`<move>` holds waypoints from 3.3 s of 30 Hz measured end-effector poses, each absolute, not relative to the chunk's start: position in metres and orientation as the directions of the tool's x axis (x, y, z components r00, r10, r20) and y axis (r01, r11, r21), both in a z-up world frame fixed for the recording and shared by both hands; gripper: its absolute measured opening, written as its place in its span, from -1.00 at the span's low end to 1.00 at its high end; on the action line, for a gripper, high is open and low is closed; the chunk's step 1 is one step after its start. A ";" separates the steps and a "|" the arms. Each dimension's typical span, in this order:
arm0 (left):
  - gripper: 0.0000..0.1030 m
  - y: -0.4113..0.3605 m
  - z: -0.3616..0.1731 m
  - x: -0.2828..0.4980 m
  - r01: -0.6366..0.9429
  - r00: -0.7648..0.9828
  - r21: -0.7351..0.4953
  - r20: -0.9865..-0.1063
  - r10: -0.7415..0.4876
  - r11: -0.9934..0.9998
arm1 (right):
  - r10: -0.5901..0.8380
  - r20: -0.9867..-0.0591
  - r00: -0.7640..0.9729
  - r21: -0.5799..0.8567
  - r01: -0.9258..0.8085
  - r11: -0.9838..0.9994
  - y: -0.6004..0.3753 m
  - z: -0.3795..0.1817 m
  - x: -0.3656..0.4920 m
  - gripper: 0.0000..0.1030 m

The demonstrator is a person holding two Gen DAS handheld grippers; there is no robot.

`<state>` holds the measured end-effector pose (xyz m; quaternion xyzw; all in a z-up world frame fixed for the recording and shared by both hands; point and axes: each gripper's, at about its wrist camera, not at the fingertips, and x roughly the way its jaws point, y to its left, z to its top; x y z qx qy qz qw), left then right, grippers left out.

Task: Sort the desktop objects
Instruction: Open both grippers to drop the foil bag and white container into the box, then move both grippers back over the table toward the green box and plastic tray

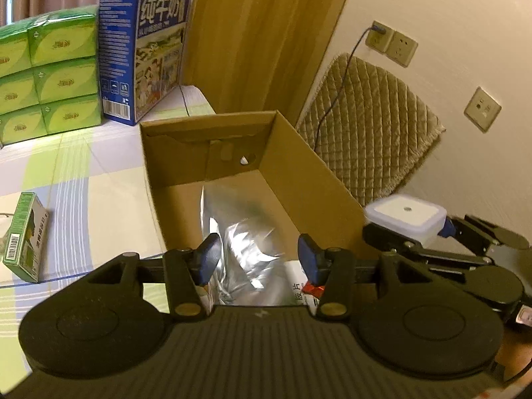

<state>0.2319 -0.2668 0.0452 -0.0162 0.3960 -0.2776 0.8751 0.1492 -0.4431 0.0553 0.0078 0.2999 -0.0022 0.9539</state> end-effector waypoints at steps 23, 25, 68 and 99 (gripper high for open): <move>0.27 -0.207 0.044 0.204 0.428 0.578 -0.237 -0.670 -0.466 0.872 | 0.102 -0.493 0.864 0.169 -0.020 0.985 -0.434 0.066 0.137 0.47; 0.33 -0.200 0.045 0.200 0.421 0.586 -0.235 -0.667 -0.460 0.876 | 0.097 -0.494 0.864 0.177 -0.010 0.984 -0.436 0.068 0.130 0.48; 0.97 0.037 0.056 0.100 0.072 0.742 -0.144 -0.654 -0.150 0.987 | 0.337 -0.553 0.762 0.161 -0.300 0.940 -0.257 0.075 0.061 0.96; 0.97 0.071 -0.005 0.162 0.058 0.697 -0.121 -0.705 -0.127 0.991 | 0.373 -0.620 0.690 0.111 -0.394 0.913 -0.175 0.018 0.137 0.96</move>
